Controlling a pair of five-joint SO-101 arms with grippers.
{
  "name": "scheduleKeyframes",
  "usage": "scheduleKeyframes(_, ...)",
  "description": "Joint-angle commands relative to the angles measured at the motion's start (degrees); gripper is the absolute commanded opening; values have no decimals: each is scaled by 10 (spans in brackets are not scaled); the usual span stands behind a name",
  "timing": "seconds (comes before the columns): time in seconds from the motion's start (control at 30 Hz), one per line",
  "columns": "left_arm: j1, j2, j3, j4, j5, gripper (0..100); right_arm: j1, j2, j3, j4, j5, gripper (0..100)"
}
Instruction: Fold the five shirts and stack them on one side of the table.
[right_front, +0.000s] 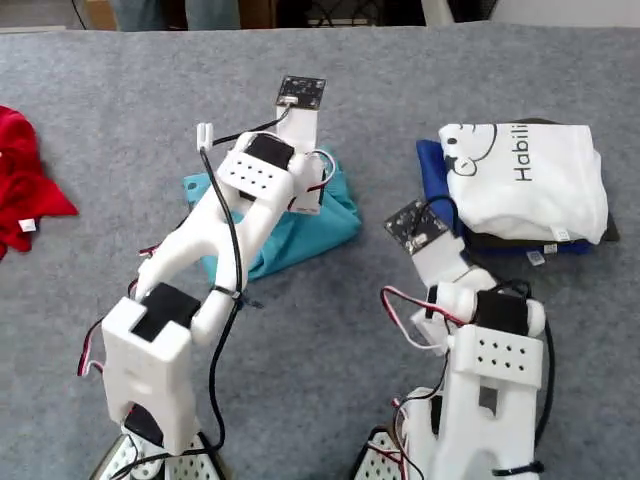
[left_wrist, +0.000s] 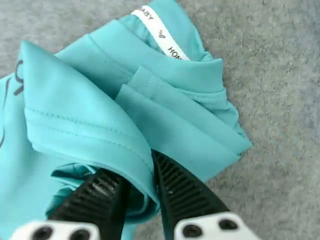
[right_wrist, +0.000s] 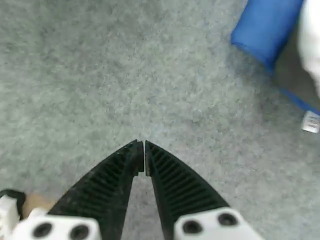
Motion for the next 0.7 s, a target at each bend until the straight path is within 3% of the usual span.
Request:
scheduleKeyframes(0.0,7,18,-73,-8,22,29,19,-8,57,-68,-5,15)
scheduleKeyframes(0.27,40,105,-179,-6,56,29,66,-8,141,-149,-5,15)
scheduleKeyframes(0.67,31,238,-407,97,84,34,64,-8,170,-164,-4,15)
